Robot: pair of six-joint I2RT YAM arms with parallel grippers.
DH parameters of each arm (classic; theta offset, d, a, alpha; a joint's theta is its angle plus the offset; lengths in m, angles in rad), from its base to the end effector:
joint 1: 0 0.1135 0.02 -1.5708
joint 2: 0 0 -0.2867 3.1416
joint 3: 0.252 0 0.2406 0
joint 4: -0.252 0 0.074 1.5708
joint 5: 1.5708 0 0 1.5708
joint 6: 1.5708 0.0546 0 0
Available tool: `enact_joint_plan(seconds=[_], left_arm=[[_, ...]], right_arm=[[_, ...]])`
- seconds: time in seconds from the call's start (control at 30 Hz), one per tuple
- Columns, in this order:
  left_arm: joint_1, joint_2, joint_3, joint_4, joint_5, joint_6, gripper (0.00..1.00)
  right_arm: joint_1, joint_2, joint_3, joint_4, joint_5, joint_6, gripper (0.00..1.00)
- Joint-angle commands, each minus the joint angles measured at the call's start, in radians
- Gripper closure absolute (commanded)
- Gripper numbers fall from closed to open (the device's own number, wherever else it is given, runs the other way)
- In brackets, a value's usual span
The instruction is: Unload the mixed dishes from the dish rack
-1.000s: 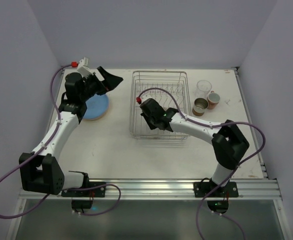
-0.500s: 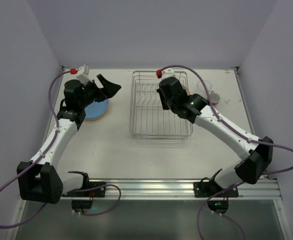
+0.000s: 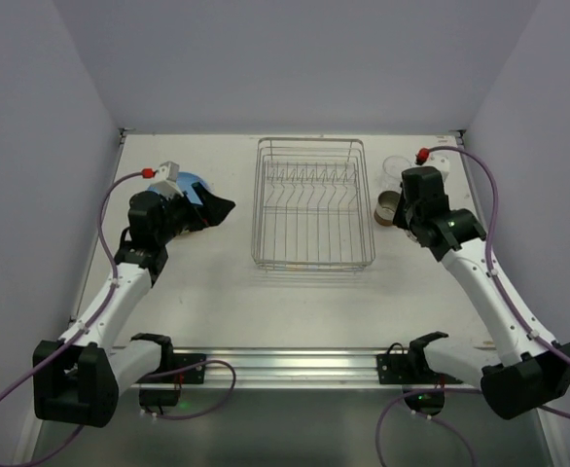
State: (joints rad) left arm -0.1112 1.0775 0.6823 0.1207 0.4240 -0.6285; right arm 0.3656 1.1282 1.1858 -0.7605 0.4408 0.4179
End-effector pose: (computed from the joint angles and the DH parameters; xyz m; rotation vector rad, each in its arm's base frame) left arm 0.2375 -0.0491 0.2981 -0.1859 1.9093 -0.8982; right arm 0.2143 0.0571 0.3661 0.2838 2.1776 -0.0658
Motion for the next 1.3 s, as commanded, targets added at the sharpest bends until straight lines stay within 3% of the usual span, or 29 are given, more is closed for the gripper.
enact_joint_plan(seconds=[0.0,0.17,0.43,0.83,1.27], left_arm=[[0.01,-0.05,-0.062,0.1,0.005,0.05,0.0],[0.01,-0.128,-0.159,0.161,-0.036,0.078,0.0],[0.008,-0.277,-0.38,0.313,-0.131,0.03,0.0],[0.008,-0.35,-0.463,0.316,-0.145,0.115,0.0],[0.008,-0.372,-0.489,0.316,-0.166,0.133,0.0]], right_arm=[[-0.069,-0.025,-0.069,0.084,-0.059,0.035,1.0],[-0.263,-0.004,-0.164,0.196,-0.305,0.061,1.0],[-0.287,0.088,-0.204,0.288,-0.228,0.139,1.0],[-0.298,0.35,-0.12,0.351,-0.192,0.173,1.0],[-0.3,0.452,-0.1,0.348,-0.143,0.177,1.0]])
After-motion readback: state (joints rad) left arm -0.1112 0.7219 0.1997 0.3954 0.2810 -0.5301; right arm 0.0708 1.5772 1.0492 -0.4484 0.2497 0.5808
